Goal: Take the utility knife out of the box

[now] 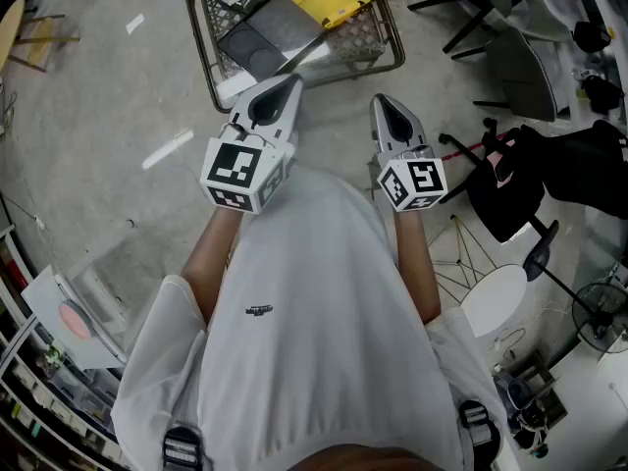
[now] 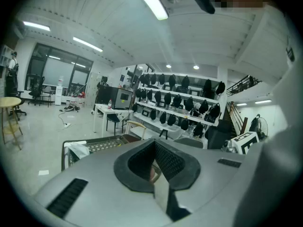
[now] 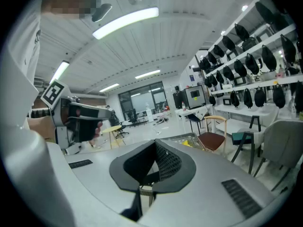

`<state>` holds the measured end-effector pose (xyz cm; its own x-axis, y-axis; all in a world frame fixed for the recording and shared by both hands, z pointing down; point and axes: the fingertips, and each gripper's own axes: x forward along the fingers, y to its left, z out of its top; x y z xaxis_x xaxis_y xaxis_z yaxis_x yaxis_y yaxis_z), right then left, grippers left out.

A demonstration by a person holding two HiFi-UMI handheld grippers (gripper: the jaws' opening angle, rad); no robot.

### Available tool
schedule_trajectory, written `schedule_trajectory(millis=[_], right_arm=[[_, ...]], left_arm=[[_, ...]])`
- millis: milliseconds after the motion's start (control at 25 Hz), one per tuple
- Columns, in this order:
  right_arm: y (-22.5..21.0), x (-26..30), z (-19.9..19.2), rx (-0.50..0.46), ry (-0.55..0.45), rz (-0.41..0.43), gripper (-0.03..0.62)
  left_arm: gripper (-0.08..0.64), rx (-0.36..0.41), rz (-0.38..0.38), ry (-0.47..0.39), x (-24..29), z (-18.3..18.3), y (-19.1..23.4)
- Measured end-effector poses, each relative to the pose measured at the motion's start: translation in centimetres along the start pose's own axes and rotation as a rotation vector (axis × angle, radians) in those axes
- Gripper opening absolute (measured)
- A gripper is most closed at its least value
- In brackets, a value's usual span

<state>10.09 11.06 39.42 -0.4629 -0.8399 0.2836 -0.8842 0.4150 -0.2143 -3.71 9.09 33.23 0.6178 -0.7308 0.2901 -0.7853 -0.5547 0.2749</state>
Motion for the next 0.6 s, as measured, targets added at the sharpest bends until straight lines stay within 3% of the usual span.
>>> schedule_trajectory(millis=[280, 600], right_arm=[[1.9, -12.7, 1.2, -0.102, -0.076, 0.067, -0.003], [3.4, -18.4, 0.5, -0.076, -0.101, 0.072, -0.003]], left_arm=[[-0.002, 0.014, -0.009, 0.020, -5.4, -5.2, -12.8], [-0.002, 0.006, 0.037, 0.020, -9.8, -6.7, -16.6]])
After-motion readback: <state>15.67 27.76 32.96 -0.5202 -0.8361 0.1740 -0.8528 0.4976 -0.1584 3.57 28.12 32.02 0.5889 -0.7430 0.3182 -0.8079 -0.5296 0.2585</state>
